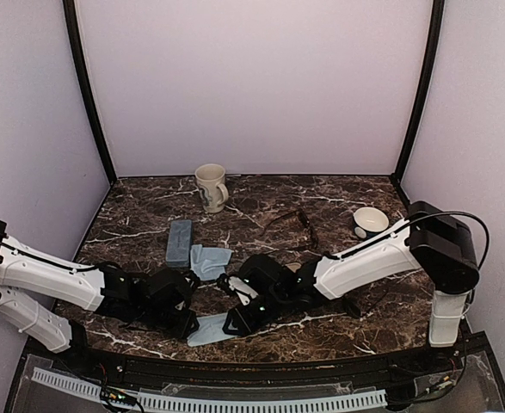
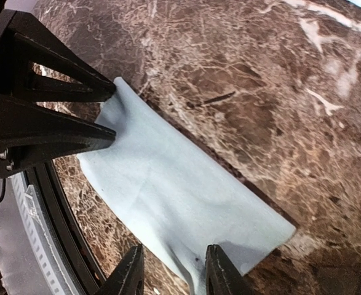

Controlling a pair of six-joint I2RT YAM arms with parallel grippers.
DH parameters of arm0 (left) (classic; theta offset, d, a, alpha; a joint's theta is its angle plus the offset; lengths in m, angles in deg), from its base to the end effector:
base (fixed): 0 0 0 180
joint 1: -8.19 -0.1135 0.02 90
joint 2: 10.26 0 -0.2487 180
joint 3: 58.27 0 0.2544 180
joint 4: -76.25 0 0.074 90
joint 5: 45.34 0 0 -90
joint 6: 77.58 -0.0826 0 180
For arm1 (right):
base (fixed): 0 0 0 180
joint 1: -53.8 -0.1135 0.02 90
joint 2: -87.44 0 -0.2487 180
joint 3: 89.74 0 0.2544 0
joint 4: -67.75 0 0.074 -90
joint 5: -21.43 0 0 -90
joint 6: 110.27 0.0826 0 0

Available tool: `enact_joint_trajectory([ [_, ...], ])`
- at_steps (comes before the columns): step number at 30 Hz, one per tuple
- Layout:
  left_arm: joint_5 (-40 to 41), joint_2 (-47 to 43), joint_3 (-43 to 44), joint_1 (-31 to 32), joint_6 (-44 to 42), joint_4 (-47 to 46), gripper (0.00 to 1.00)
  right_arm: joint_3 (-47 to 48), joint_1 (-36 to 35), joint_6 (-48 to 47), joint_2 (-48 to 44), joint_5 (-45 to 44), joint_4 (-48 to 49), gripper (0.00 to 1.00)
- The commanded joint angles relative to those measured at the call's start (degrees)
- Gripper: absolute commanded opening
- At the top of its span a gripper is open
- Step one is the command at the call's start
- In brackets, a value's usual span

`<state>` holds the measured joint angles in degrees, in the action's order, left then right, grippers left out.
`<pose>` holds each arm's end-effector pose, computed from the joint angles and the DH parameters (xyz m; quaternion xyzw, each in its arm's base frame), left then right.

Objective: Organize the sunglasses
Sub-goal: Smooth out the folded cleaning cloth at the center of the board.

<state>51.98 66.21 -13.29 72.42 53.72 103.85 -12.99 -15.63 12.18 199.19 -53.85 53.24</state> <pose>0.1220 -0.2285 0.0886 0.1745 0.9461 -0.1745 0.2099 0.1281 0.4010 0.0815 -0.3371 0.8684 0.3422 0.1229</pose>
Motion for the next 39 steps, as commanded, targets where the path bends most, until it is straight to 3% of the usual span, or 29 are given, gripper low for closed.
enact_joint_trajectory([
  [1, 1.24, 1.92, -1.77, -0.37, -0.56, 3.67, 0.34, -1.89, 0.52, -0.87, -1.25, -3.66, -5.81, 0.36],
  [21, 2.75, 1.07, 0.15, -0.24, -2.01, 5.82, 0.34, -3.16, 1.04, -1.53, -7.0, -6.61, -8.92, 0.39],
  [32, 3.12, -4.91, 2.44, -0.33, -3.59, 6.33, 0.5, -0.15, 2.7, -2.75, -4.72, -7.07, -7.36, 0.36],
  [39, 2.05, -4.26, 2.8, -2.92, -5.06, 6.78, 0.52, 4.34, 2.96, -4.02, -0.59, -5.98, -7.4, 0.36],
])
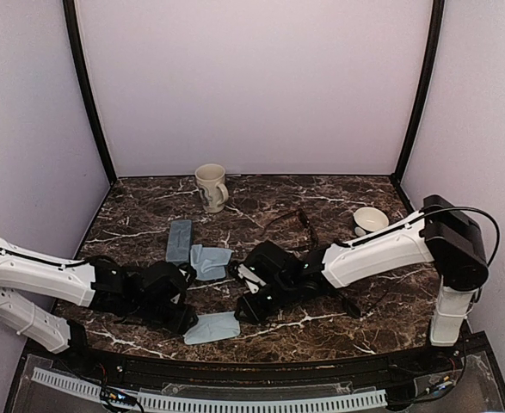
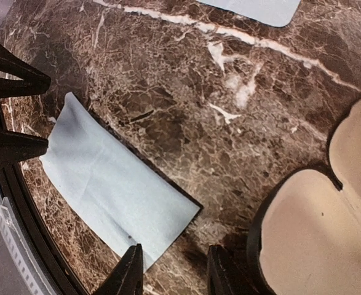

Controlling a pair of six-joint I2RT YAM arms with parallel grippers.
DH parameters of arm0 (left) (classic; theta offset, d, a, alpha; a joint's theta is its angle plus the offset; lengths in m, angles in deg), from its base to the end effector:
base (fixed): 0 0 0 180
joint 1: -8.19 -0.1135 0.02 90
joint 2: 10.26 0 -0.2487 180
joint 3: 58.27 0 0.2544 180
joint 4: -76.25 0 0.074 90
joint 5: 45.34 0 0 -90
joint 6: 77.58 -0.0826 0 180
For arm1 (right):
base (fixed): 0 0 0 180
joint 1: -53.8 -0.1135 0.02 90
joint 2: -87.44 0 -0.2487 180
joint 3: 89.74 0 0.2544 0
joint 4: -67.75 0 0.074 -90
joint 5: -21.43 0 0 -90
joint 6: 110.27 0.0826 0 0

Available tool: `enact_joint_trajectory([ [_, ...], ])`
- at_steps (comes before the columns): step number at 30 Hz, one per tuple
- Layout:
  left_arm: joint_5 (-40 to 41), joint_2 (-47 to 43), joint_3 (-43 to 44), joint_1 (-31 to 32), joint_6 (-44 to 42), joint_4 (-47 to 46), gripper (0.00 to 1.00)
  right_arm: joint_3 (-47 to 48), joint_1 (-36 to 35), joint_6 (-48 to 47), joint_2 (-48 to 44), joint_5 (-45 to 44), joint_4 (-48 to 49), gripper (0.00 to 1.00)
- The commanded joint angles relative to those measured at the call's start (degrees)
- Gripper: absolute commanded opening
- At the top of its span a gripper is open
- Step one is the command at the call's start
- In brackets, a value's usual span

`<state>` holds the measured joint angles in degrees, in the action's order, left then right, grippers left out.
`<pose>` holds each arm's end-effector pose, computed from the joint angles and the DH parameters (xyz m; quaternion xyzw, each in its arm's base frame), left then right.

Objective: Organize the sunglasses
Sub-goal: Smooth out the folded cleaning cloth at the center of the board, then pick up the folded cleaning cloth from the center of the board.

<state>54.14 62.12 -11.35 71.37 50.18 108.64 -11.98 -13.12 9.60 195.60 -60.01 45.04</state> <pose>0.1282 -0.2233 0.1095 0.1884 0.9392 -0.1623 0.2369 0.1496 0.3824 0.0966 -0.3229 0.8895 0.2829 0.1566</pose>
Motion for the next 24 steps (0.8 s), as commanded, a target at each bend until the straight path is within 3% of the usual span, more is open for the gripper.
enact_joint_trajectory([
  [1, -0.56, -0.06, 0.75, -2.44, -1.8, 1.77, 0.52, 4.12, 0.47, -1.67, 3.41, 0.35, 0.59, 0.36],
  [14, -7.23, 0.64, -2.47, -7.99, -4.8, -3.9, 0.44, 6.4, 0.66, -3.36, 6.48, -1.0, -1.31, 0.35],
  [24, -10.83, 1.89, -4.39, -8.6, -5.02, -6.51, 0.41, 5.94, 0.08, -3.24, 7.82, -0.12, -0.01, 0.28],
])
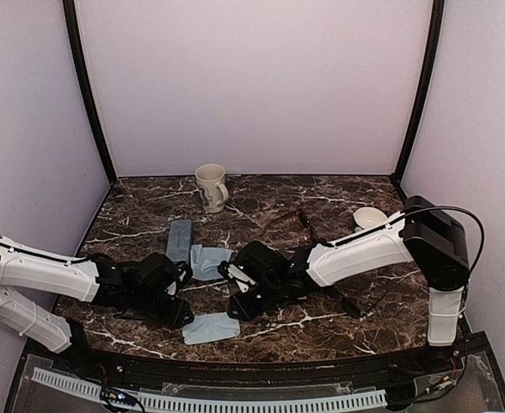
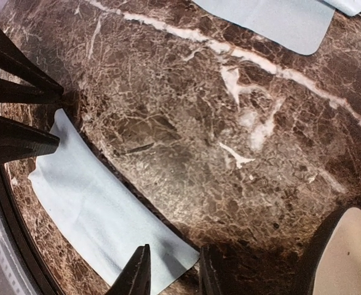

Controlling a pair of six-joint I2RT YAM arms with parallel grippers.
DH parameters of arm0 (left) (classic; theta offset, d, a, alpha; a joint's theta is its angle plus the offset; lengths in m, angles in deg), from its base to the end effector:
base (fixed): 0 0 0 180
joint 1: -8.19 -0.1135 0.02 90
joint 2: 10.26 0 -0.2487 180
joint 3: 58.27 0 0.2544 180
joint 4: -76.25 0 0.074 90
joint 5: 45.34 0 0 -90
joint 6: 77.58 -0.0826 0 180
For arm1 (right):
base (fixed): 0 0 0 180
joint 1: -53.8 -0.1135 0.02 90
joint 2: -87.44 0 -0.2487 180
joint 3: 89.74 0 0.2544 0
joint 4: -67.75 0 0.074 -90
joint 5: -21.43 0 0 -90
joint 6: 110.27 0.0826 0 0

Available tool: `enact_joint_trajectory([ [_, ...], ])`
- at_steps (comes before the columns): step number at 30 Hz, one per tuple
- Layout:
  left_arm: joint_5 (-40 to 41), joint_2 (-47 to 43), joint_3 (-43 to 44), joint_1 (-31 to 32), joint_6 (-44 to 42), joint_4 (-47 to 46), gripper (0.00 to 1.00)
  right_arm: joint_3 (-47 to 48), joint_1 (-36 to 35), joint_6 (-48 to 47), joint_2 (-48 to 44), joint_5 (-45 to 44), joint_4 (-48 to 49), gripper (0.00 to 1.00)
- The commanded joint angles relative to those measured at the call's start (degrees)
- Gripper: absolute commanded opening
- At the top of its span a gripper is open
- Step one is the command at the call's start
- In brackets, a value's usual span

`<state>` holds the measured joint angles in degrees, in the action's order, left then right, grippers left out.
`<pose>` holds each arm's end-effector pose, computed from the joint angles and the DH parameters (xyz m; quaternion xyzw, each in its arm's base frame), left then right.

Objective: Organize the sunglasses
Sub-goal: Pick up the folded cleaning cloth from the center of the board.

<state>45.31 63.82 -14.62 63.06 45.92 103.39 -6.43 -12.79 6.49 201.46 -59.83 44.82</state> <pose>0.1476 -0.2081 0.0916 0.1765 0.9439 -0.1907 0.2040 0.1602 0.4016 0.0854 -0.3450 0.8826 0.2760 0.1608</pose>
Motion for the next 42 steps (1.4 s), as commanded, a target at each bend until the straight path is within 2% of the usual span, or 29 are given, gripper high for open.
enact_joint_trajectory([
  [1, -2.07, 0.26, -1.23, -0.29, -0.72, -1.37, 0.41, 0.38, -0.27, -0.07, 1.98, -0.36, 0.29, 0.28],
  [21, -3.24, 0.36, -0.43, -0.29, -0.85, 0.22, 0.13, 0.46, -0.38, 0.8, 2.09, -0.6, 1.25, 0.13],
  [32, -2.12, -1.21, 0.74, -0.29, -0.67, 1.28, 0.04, -1.1, -0.39, 1.6, -0.11, -0.29, 4.73, 0.0],
  [42, -2.47, -2.51, 2.58, -0.29, -0.96, 1.9, 0.0, -1.92, -0.38, 1.64, -3.6, 0.69, 5.78, 0.0],
])
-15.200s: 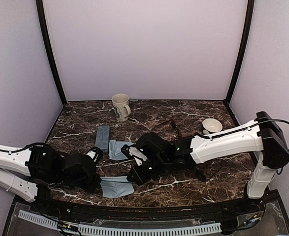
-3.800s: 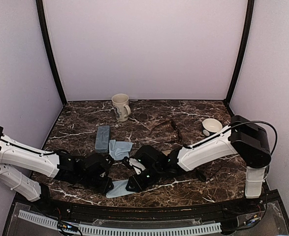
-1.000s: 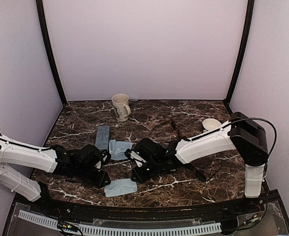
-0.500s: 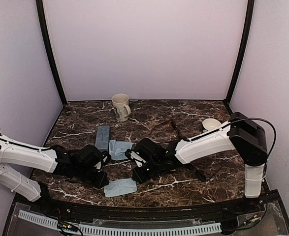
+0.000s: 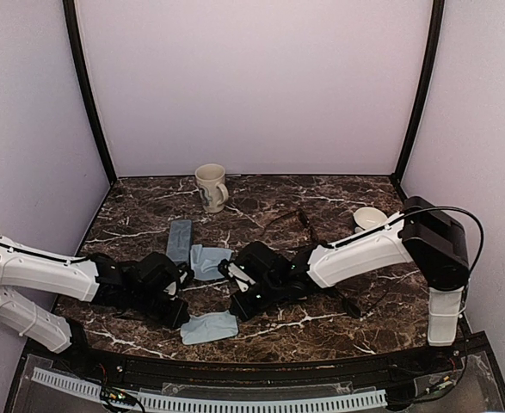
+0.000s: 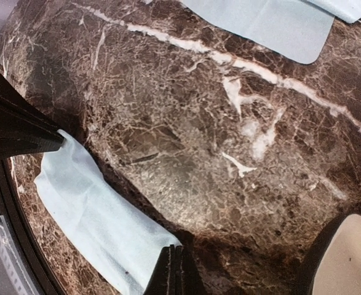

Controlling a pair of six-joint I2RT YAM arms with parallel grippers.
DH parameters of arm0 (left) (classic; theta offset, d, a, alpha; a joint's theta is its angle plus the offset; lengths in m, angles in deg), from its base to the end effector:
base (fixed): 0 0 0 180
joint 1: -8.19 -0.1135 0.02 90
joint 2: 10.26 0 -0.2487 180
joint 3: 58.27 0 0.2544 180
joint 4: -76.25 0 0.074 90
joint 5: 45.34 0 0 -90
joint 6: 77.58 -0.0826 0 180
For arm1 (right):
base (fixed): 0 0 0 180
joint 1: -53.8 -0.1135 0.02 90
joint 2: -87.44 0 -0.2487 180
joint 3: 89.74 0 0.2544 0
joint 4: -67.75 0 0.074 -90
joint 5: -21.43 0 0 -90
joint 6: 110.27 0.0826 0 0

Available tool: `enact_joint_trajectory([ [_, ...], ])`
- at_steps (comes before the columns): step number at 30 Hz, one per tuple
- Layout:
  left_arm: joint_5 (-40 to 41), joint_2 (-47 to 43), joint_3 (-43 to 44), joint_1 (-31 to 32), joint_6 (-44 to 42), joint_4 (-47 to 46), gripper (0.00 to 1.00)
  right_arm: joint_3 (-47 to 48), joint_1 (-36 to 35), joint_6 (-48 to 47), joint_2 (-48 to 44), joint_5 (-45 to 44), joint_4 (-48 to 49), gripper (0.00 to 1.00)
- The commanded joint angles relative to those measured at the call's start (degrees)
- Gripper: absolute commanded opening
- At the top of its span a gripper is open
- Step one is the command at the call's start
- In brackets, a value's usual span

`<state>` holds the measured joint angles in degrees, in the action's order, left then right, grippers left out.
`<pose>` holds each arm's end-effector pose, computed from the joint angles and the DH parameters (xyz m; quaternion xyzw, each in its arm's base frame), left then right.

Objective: Organize the sunglasses
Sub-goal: Pick up the folded cleaning cloth from the center of the board, then place the folded cleaning cloth in the sunglasses case.

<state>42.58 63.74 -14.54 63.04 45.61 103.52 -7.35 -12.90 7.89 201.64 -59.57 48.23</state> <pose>0.1445 -0.2104 0.0922 0.1854 0.9419 -0.2067 0.1888 0.1603 0.4050 0.0848 -0.3350 0.8794 0.2932 0.1688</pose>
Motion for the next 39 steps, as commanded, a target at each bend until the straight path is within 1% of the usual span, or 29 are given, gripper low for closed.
enact_joint_trajectory([
  [1, 0.39, -2.86, 3.01, -0.27, -0.85, 2.13, 0.0, -1.19, -0.28, 0.29, -4.51, 0.56, 2.55, 0.0],
  [7, 1.36, -5.53, 5.59, -0.27, -2.81, 3.68, 0.0, -2.37, -0.26, 0.49, -10.06, -0.74, 1.47, 0.0],
  [8, 1.25, -5.66, 5.97, -0.27, -3.36, 3.54, 0.0, -3.93, -0.21, 0.5, -11.08, -1.26, 0.84, 0.0],
  [12, 0.81, -3.5, 9.02, -0.27, -5.13, 3.7, 0.0, -6.79, 0.02, 0.85, -15.28, -4.83, -2.31, 0.0],
  [18, -1.91, 2.45, 13.89, -0.18, -7.49, 0.32, 0.0, -12.72, 0.44, 3.01, -22.38, -9.52, -5.86, 0.0],
  [19, -2.43, 3.65, 15.08, -0.12, -7.93, -0.5, 0.0, -13.55, 0.47, 3.36, -24.92, -10.26, -6.51, 0.0],
  [26, -4.77, 13.89, 25.97, 0.99, -11.06, -2.19, 0.0, -18.48, 2.68, 5.26, -32.93, -14.63, -9.72, 0.0],
  [34, -5.86, 22.62, 35.2, 1.66, -12.88, -2.68, 0.0, -20.07, 7.55, 4.98, -35.7, -16.63, -13.11, 0.0],
  [39, -5.32, 26.7, 38.3, 1.66, -13.57, -2.79, 0.0, -20.99, 10.05, 4.55, -35.56, -16.29, -13.19, 0.0],
])
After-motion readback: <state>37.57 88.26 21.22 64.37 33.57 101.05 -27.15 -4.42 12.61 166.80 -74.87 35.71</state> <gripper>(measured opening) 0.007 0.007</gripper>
